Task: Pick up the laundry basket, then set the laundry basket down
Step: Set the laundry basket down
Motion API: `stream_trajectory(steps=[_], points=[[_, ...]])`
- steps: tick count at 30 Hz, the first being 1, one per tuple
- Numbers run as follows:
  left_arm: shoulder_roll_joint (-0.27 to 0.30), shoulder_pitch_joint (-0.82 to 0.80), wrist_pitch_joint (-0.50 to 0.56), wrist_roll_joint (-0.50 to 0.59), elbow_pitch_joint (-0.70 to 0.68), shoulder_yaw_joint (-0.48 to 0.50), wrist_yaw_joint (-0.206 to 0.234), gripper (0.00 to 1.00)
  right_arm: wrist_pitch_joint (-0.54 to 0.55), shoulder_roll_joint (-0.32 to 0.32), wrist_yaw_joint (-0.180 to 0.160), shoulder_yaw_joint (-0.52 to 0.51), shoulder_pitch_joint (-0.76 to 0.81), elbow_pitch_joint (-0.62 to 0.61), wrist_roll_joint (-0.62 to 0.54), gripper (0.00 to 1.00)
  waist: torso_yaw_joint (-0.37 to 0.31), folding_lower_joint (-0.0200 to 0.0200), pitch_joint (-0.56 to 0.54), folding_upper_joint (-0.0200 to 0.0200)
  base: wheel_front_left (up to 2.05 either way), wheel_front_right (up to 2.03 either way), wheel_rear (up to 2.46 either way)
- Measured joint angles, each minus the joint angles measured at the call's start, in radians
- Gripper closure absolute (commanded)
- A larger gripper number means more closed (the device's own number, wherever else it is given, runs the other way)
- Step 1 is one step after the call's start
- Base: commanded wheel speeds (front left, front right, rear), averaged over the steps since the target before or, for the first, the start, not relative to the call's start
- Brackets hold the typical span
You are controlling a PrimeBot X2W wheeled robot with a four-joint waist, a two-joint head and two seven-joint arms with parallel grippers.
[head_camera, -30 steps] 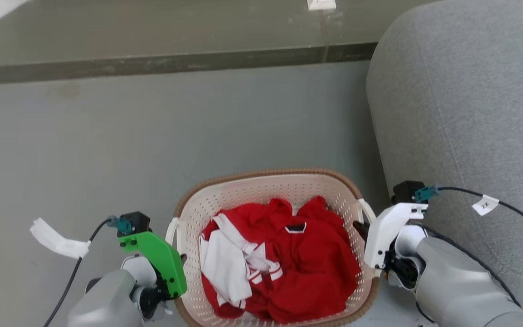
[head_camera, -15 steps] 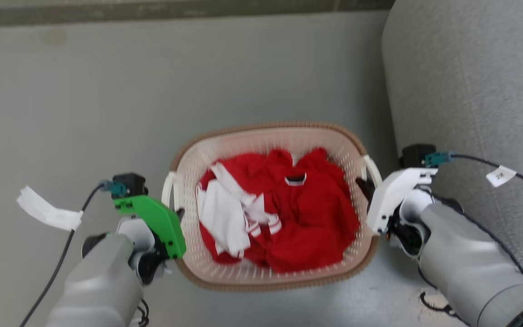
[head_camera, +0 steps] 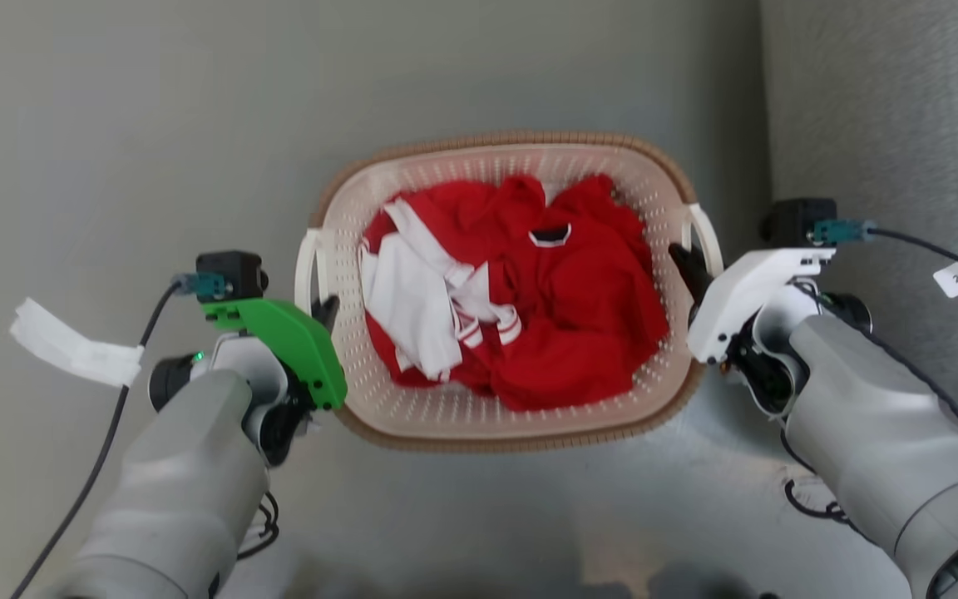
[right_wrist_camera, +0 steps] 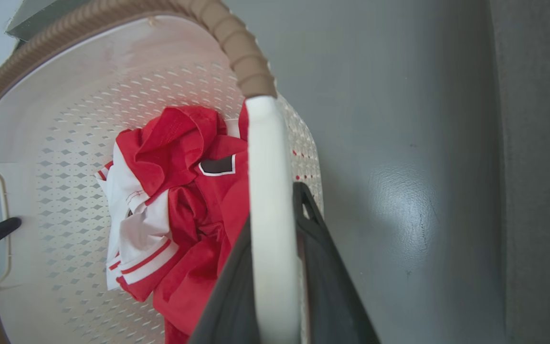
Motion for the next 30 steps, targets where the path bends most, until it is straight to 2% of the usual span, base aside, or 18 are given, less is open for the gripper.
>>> stream_trajectory(steps=[7, 18, 30], points=[[-0.007, -0.065, -0.058, 0.03, 0.018, 0.003, 0.0, 1.0, -0.047, -0.012, 0.0, 0.001, -0.042, -0.017, 0.0, 1.0, 0.015, 0.0001, 0.095, 0.0, 0.0, 0.0, 0.0], [-0.024, -0.146, -0.091, 0.041, 0.045, -0.005, 0.0, 1.0, -0.072, -0.033, 0.0, 0.02, -0.105, -0.019, -0.002, 1.0, 0.04, 0.0001, 0.254, 0.0, 0.0, 0.0, 0.0], [-0.035, -0.177, -0.131, 0.043, 0.076, -0.011, 0.0, 1.0, -0.098, -0.04, 0.0, 0.039, -0.132, -0.015, -0.002, 1.0, 0.074, 0.0002, 0.338, 0.0, 0.0, 0.0, 0.0]])
